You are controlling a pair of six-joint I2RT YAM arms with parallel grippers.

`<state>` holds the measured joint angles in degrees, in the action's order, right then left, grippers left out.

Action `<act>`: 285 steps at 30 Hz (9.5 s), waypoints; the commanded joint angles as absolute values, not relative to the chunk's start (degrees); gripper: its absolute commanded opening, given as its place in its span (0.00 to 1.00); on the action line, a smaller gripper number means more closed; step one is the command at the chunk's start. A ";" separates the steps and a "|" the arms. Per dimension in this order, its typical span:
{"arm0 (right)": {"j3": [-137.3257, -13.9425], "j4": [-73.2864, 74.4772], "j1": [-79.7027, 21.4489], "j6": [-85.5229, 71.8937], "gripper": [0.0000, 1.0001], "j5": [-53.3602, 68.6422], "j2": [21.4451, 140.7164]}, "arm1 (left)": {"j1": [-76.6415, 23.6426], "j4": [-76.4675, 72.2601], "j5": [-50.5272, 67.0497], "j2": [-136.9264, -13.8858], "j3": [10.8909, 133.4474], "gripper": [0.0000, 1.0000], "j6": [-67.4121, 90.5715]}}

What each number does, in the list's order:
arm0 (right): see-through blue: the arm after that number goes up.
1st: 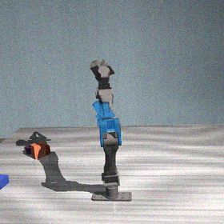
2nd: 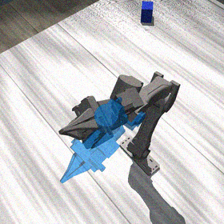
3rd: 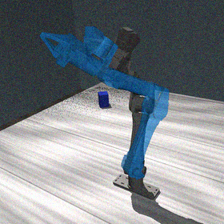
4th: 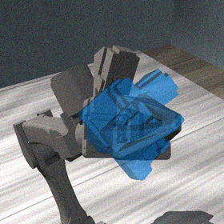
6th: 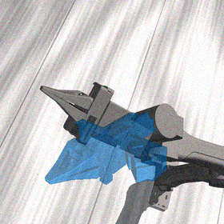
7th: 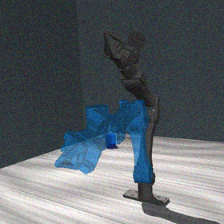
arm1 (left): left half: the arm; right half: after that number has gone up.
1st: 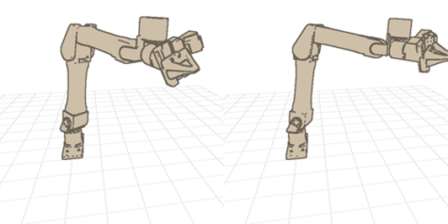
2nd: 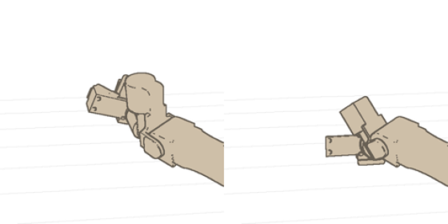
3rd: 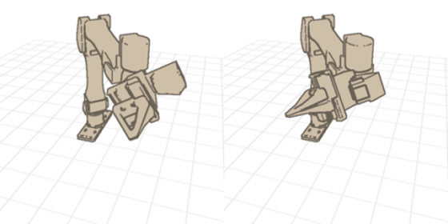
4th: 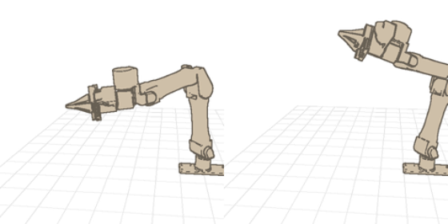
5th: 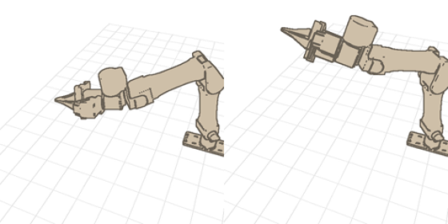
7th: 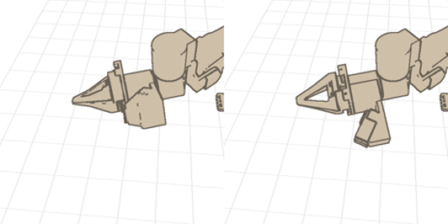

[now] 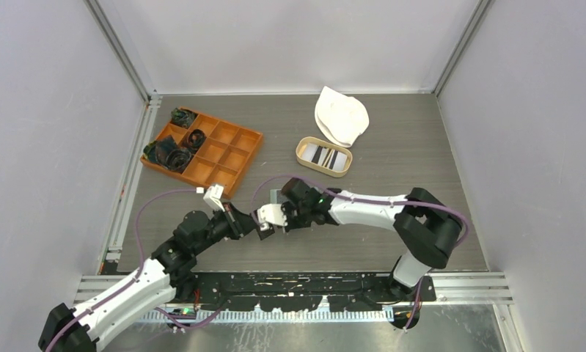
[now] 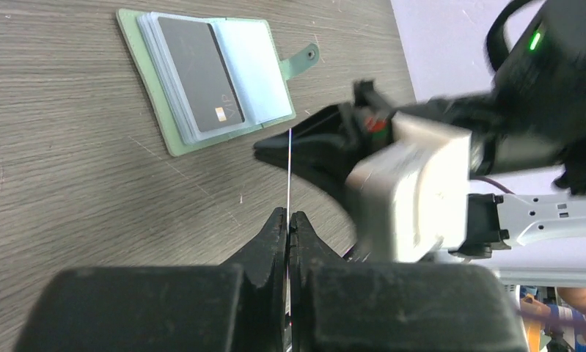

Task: Put the credit cards into the card holder
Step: Move the card holder to the center of the board, then insert the credit card into the card holder.

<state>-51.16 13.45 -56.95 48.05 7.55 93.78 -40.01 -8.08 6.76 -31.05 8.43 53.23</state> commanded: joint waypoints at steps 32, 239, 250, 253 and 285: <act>-76.88 29.66 -33.91 22.40 0.62 27.00 108.14 | -39.04 -16.96 14.73 -50.99 16.28 0.00 43.60; -59.00 13.63 -58.88 44.30 0.01 5.98 99.29 | -34.57 -51.65 24.86 -107.52 22.42 0.19 74.50; -57.36 16.91 -54.60 44.30 0.01 6.55 98.03 | -33.68 -50.75 25.70 -107.05 22.58 0.20 74.01; -57.15 17.67 -54.00 44.22 0.01 6.76 97.93 | -33.53 -49.97 25.83 -106.73 22.76 0.21 73.69; -66.63 32.80 -28.58 10.68 0.35 51.88 91.93 | -32.63 -13.88 13.87 -54.44 22.17 0.24 46.03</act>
<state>-65.06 32.40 -34.35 28.53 36.80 90.72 -32.86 -16.71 18.57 -62.13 24.18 54.81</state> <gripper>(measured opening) 0.346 0.227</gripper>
